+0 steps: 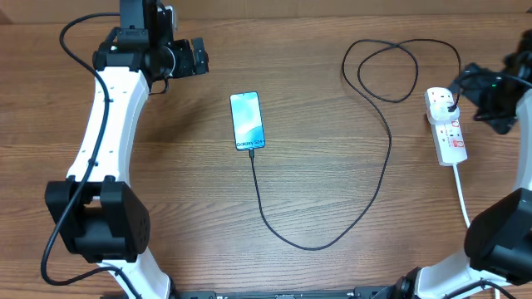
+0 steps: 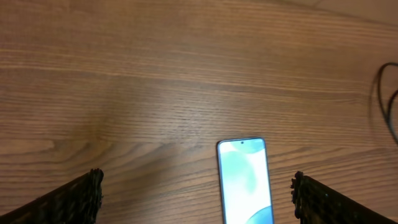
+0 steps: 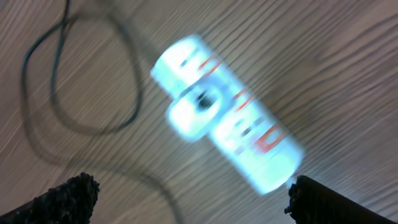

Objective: Plug charger to phone and switch on socket
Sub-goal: 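Move the right gripper over the white power strip's switch, then press down the power strip switch with the right gripper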

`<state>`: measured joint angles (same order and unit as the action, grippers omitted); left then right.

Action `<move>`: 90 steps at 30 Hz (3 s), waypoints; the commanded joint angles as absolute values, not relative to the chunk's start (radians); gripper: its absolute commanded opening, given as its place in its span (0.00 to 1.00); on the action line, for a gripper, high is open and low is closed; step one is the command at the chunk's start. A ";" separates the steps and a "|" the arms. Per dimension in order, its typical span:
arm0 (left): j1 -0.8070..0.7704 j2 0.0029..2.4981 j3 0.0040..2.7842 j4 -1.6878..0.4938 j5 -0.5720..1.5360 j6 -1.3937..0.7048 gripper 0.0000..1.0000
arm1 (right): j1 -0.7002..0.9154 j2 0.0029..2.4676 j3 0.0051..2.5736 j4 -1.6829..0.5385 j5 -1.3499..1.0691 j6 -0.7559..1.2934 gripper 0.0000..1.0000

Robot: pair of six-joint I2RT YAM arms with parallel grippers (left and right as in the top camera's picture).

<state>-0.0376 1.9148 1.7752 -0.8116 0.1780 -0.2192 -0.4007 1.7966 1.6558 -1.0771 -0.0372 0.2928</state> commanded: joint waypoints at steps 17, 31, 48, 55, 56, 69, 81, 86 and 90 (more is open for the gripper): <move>-0.039 1.924 1.775 -0.811 0.153 -0.194 1.00 | -0.546 1.847 1.474 -0.823 0.030 0.147 1.00; -0.039 1.924 1.775 -0.811 0.153 -0.194 1.00 | -0.546 2.026 1.474 -0.785 0.016 0.148 1.00; -0.039 1.924 1.775 -0.811 0.153 -0.194 1.00 | -0.546 2.044 1.468 -0.789 0.005 0.148 1.00; -0.039 1.924 1.775 -0.811 0.153 -0.194 1.00 | -0.546 2.077 1.461 -0.766 0.005 0.149 1.00; -0.039 1.924 1.775 -0.811 0.153 -0.194 1.00 | -0.546 2.078 1.460 -0.765 0.005 0.151 1.00; -0.039 1.924 1.775 -0.811 0.153 -0.194 0.99 | -0.546 2.079 1.459 -0.788 -0.055 0.147 1.00; -0.039 1.924 1.775 -0.811 0.153 -0.194 1.00 | -0.545 2.079 1.459 -0.809 -0.083 0.124 1.00; -0.039 1.924 1.775 -0.811 0.153 -0.194 1.00 | -0.545 2.079 1.459 -0.805 -0.089 0.124 1.00; -0.039 1.924 1.775 -0.811 0.153 -0.194 1.00 | -0.545 2.079 1.459 -0.809 -0.107 0.121 1.00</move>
<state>-0.0376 1.9175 1.7744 -0.8146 0.1665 -0.2062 -0.5568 2.0621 1.4731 -0.7891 -0.0528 0.1528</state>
